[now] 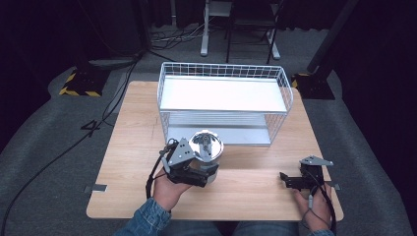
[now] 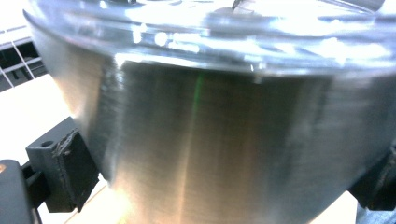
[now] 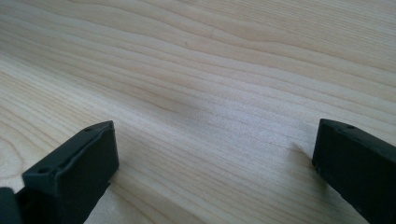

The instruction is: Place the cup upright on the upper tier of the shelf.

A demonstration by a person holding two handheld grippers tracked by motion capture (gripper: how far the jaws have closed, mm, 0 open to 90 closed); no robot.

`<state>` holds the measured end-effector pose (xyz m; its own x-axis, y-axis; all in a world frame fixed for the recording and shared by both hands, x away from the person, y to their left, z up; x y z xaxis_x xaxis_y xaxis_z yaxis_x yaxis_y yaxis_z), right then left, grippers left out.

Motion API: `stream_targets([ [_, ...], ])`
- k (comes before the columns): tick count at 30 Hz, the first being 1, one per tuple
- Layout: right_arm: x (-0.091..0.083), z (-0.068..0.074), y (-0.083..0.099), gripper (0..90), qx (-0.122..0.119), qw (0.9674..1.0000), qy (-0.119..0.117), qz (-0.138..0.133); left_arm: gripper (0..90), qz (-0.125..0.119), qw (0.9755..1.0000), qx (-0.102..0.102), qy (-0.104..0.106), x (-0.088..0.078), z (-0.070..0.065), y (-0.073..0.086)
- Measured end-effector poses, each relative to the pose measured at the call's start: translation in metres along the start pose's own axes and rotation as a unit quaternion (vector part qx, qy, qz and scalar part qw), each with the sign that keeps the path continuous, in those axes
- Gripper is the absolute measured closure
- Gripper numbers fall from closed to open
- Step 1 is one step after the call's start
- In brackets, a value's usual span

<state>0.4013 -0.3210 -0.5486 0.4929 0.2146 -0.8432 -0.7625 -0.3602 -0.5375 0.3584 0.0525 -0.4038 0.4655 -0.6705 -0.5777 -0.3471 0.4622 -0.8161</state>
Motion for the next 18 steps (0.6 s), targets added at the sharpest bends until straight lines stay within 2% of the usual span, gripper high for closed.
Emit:
stream_targets([
  [5,0.0,0.0,0.0,0.4,0.0,1.0,0.0,0.0,3.5,-0.003,1.0,0.005,0.002,-0.005,0.003,-0.013],
  [6,0.0,0.0,-0.001,0.4,0.001,1.0,-0.001,-0.001,3.5,-0.003,1.0,0.008,0.001,-0.008,0.005,-0.02],
  [10,0.0,0.0,-0.001,0.4,0.001,1.0,-0.001,-0.001,3.5,-0.004,1.0,0.006,0.004,-0.012,0.008,-0.03],
  [11,0.0,0.0,-0.001,0.4,0.001,1.0,-0.001,-0.001,3.5,-0.003,1.0,0.005,0.006,-0.015,0.011,-0.038],
  [15,0.001,0.0,-0.001,0.4,0.001,1.0,-0.001,0.0,3.6,-0.005,1.0,0.007,0.0,-0.018,0.015,-0.048],
  [18,0.001,0.0,-0.001,0.4,0.0,1.0,-0.001,0.0,3.5,-0.009,0.9999,0.008,0.001,-0.022,0.02,-0.062],
])
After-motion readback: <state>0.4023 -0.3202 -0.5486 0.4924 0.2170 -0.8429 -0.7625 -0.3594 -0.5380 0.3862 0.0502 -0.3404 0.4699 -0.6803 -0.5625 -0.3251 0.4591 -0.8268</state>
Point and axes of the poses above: each handheld gripper's, and its own axes: x roughly forward along the jaws, y roughly out of its underside, z roughly to its left, the point moved 6 cm from there along x, roughly forward along the jaws, and after that the axes turned 13 degrees about z, right-handed, at the moved point
